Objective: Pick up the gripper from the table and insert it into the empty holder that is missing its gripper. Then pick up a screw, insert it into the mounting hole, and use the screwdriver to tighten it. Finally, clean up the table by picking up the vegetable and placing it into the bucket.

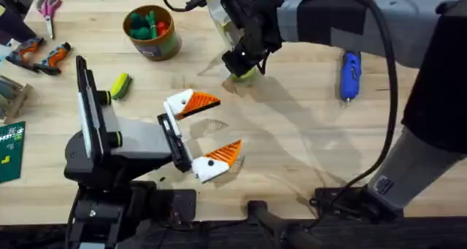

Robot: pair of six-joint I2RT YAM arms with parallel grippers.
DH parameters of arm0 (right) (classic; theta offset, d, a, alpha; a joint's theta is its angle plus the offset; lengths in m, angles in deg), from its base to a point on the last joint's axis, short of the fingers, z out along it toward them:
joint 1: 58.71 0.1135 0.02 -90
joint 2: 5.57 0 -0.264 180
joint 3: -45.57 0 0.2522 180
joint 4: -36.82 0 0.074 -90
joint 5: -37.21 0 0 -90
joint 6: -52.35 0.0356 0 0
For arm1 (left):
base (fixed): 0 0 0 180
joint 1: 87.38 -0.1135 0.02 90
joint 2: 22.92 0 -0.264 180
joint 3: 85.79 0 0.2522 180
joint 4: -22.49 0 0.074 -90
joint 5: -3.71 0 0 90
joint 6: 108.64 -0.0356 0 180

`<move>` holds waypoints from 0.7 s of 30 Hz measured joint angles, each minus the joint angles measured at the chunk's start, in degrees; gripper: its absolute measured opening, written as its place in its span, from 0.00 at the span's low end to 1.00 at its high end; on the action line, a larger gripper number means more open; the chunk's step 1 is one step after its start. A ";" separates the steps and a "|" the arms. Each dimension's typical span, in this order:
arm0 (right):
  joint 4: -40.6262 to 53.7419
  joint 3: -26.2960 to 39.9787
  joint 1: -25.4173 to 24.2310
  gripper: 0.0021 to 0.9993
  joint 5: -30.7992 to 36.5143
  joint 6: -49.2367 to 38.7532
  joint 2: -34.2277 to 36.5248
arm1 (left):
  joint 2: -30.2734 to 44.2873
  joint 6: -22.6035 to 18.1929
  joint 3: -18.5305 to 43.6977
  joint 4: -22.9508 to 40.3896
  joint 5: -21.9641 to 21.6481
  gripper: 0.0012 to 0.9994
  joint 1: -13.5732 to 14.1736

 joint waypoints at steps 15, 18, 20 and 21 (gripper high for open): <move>-0.07 0.20 0.00 0.10 0.00 0.00 0.02 | -0.02 0.00 0.00 0.00 0.00 0.99 0.00; -0.06 0.22 0.00 0.01 0.02 0.00 0.02 | -0.02 0.00 0.00 0.00 0.00 0.99 0.00; 0.12 0.22 0.00 0.00 0.02 0.02 0.02 | -0.02 0.00 0.00 -0.01 -0.02 0.99 0.00; 0.09 0.22 0.00 0.00 0.02 0.02 0.02 | -0.02 0.00 0.00 0.00 0.00 0.99 0.00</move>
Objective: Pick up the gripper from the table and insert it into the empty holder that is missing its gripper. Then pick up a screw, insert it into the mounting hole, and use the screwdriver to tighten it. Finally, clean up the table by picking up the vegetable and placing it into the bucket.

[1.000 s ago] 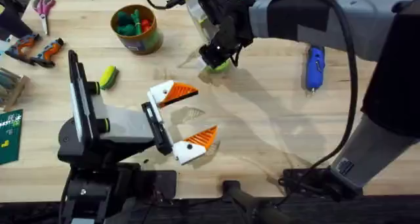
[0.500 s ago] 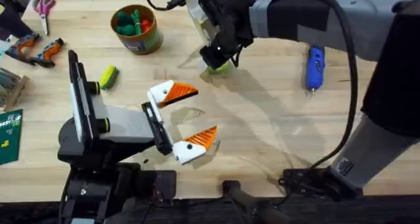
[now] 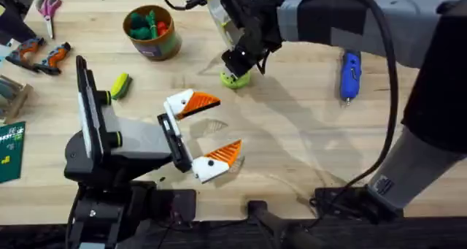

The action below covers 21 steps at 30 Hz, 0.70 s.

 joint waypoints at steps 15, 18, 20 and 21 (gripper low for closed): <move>3.21 0.37 0.00 0.01 0.00 0.00 -0.02 | 0.00 0.00 0.00 -0.02 0.00 0.99 0.00; 6.13 1.64 0.00 0.09 0.02 0.08 -0.08 | 0.02 0.00 0.00 -0.02 0.00 0.99 0.00; 7.55 2.53 0.00 0.22 0.01 0.11 -0.41 | 0.01 0.00 0.00 -0.01 0.00 0.99 0.00; 8.25 2.90 0.00 0.31 0.00 0.04 -0.75 | 0.00 0.00 0.00 -0.02 0.00 0.99 0.00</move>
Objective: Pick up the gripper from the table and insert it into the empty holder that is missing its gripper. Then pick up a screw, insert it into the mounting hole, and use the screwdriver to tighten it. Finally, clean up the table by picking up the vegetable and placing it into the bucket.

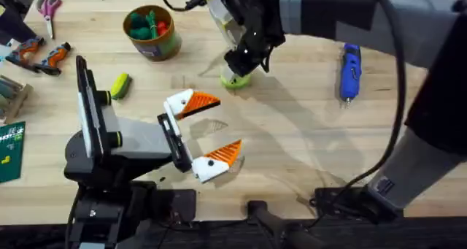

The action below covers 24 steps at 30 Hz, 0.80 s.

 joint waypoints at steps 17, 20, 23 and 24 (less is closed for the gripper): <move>5.92 1.18 0.65 0.74 0.35 0.92 -1.53 | 0.00 0.00 0.00 0.01 0.00 0.99 0.00; 5.93 1.18 2.35 0.75 1.98 1.44 -1.52 | 0.00 0.00 0.00 0.02 0.00 0.99 0.00; 5.76 1.16 5.19 0.84 3.46 1.90 -1.54 | 0.00 0.00 0.00 0.02 0.00 0.99 0.00; 5.68 1.16 5.49 0.86 3.48 2.06 -1.53 | 0.00 0.01 0.00 0.00 0.00 0.99 0.00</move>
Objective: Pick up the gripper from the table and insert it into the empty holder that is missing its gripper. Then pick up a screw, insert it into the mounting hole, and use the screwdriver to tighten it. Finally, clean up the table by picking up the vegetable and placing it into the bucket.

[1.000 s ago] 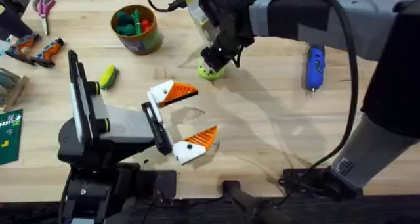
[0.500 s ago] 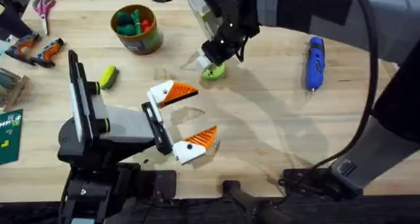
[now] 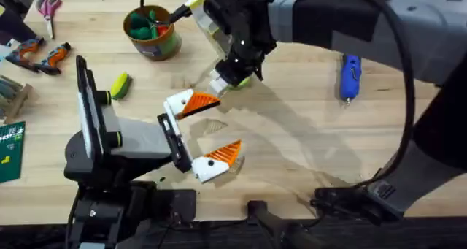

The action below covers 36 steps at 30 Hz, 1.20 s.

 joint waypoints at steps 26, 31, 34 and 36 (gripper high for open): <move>-3.42 -1.73 0.09 0.58 0.84 0.95 0.01 | 0.02 -0.01 0.00 0.02 0.00 0.99 0.00; -3.44 -1.73 0.09 0.58 0.84 0.95 0.03 | 0.00 -0.01 0.00 0.00 0.00 0.99 0.00; -3.44 -1.73 0.09 0.58 0.84 0.97 0.13 | 0.00 -0.01 0.00 0.00 0.00 0.99 0.00; -3.42 -1.73 0.09 0.58 0.84 0.96 0.30 | 0.01 -0.01 0.00 0.02 0.00 0.99 0.00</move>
